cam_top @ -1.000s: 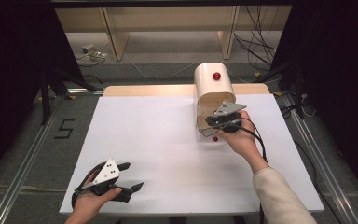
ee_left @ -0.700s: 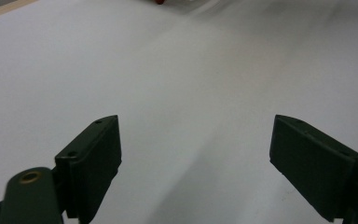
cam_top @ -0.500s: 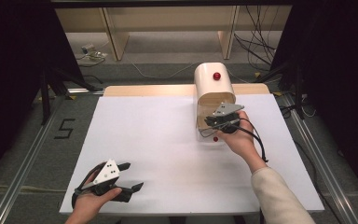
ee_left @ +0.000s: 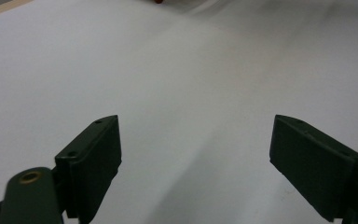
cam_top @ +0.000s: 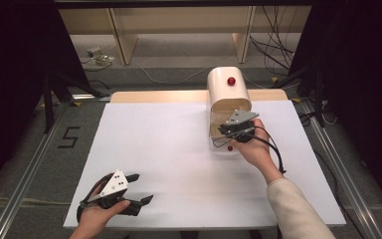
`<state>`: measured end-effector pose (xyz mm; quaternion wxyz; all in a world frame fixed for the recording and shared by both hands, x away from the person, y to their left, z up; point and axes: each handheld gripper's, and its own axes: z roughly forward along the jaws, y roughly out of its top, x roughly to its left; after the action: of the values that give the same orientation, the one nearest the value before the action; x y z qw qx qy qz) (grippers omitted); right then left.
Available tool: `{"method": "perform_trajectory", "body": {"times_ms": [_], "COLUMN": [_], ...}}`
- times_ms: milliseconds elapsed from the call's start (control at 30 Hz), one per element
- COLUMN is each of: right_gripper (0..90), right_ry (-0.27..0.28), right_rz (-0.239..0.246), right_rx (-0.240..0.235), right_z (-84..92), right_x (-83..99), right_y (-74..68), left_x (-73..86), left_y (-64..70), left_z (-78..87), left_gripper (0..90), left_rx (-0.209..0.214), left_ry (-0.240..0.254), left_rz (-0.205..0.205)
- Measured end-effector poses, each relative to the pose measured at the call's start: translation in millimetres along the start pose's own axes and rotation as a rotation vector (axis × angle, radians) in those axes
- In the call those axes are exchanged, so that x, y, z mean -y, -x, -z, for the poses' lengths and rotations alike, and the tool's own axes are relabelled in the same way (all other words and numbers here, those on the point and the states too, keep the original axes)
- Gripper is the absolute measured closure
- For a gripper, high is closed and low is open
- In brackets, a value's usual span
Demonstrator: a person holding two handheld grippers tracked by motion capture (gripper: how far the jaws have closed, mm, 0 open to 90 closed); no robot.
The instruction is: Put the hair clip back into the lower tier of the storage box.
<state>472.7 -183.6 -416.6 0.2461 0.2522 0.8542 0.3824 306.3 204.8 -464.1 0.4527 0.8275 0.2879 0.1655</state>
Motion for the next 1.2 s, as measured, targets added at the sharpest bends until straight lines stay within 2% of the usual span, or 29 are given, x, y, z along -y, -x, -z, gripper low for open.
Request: {"method": "perform_trajectory", "body": {"times_ms": [567, 1000, 1200], "right_gripper": [83.7, 82.8, 78.5], "right_ry": [-0.011, -0.013, -0.010], "right_rz": [0.009, -0.011, -0.026], "right_rx": [0.009, 0.007, 0.007], "right_z": [-4.9, -7.6, -7.5], "right_x": [1.7, 6.0, 6.6], "right_y": [0.0, 0.0, 0.9], "left_x": [0.2, 0.2, 0.2], "left_y": [0.5, 0.8, 0.8], "left_z": [-0.7, -1.0, -1.1], "left_gripper": [16.5, 16.5, 16.5], "left_rx": [0.005, 0.006, 0.008], "left_ry": [-0.002, -0.002, -0.005], "left_rz": [0.004, 0.003, 0.000]}}
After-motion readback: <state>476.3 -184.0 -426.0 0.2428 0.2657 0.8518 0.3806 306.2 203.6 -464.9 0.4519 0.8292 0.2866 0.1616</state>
